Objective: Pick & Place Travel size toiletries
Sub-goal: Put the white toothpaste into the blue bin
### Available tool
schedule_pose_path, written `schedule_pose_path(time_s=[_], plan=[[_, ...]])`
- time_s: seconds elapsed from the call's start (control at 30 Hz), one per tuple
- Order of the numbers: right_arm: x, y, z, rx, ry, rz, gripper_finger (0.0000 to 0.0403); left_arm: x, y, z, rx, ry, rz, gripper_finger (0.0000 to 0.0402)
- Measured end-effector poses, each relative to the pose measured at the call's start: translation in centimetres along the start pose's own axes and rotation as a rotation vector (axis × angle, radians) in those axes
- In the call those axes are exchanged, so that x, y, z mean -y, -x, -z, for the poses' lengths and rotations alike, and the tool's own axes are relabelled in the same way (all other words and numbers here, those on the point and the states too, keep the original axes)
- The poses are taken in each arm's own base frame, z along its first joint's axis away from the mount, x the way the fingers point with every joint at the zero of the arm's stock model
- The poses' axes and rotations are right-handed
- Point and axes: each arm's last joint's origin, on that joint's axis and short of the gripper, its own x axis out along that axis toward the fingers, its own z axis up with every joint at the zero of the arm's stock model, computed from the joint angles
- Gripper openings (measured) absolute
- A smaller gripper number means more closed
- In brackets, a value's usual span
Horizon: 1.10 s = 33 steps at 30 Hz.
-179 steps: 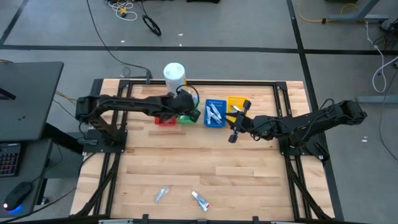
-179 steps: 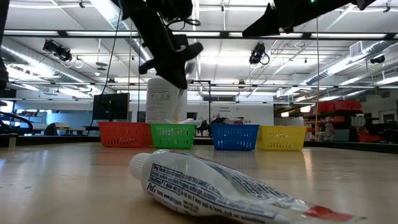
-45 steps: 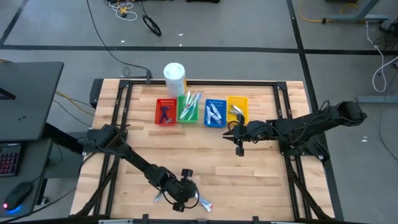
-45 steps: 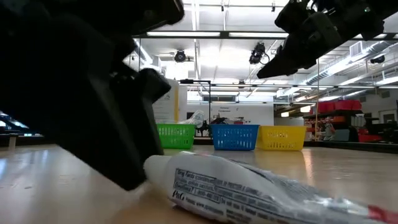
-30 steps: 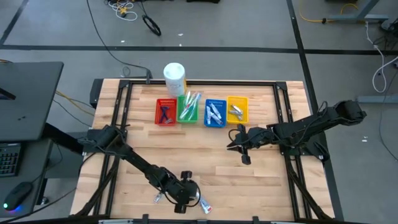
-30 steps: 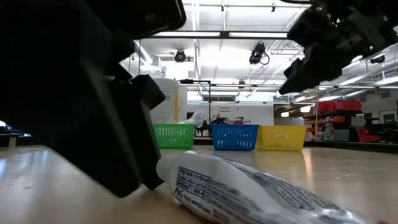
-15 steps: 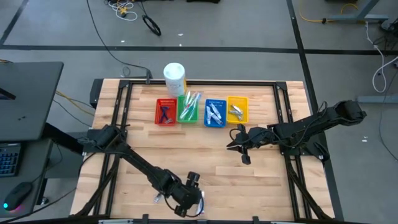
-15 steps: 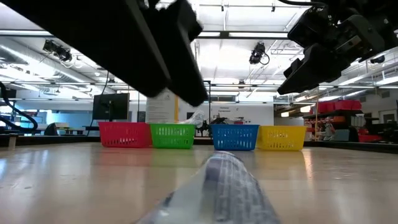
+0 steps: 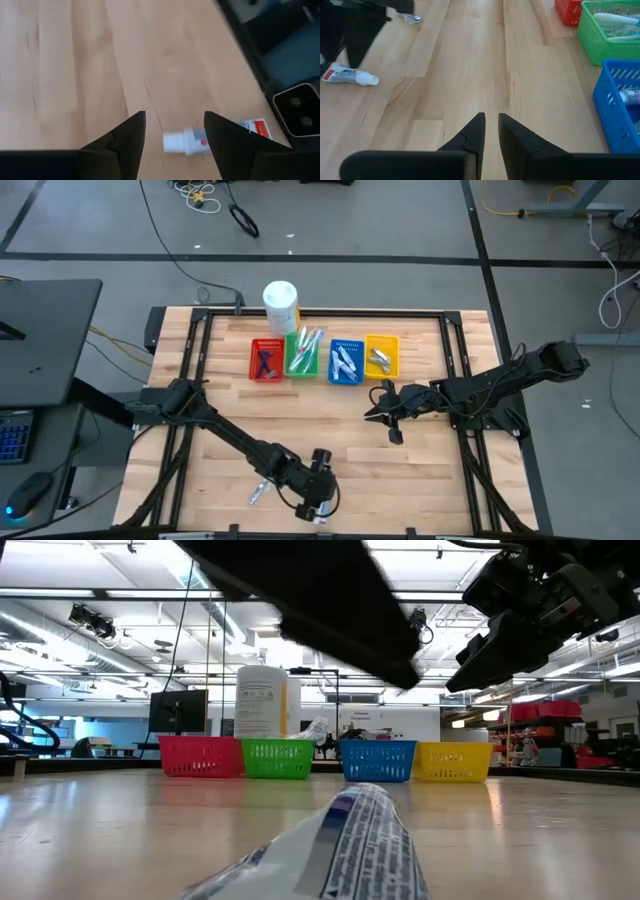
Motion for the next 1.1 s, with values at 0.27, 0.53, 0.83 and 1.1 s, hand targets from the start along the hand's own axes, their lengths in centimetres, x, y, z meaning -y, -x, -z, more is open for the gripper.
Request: schedule_pose_path(time_s=[0.27, 0.53, 0.83, 1.1], plan=[[0.0, 0.0, 0.0, 0.001, 0.0, 0.0, 0.0062, -0.3, 0.3, -1.3, 0.071, 0.235, -0.036, 0.021], [0.0, 0.0, 0.0, 0.0, -0.022, -0.001, 0.0062, 0.1, -0.1, -0.7, 0.063, 0.657, -0.045, 0.021], [0.0, 0.0, 0.0, 0.0, -0.034, -0.001, 0.0062, 1.4, 0.3, 0.3, 0.022, 0.717, -0.089, 0.021], [0.0, 0.0, 0.0, 0.0, -0.049, -0.001, 0.0062, 1.5, -0.5, 1.1, -0.006, 0.739, -0.128, 0.021]])
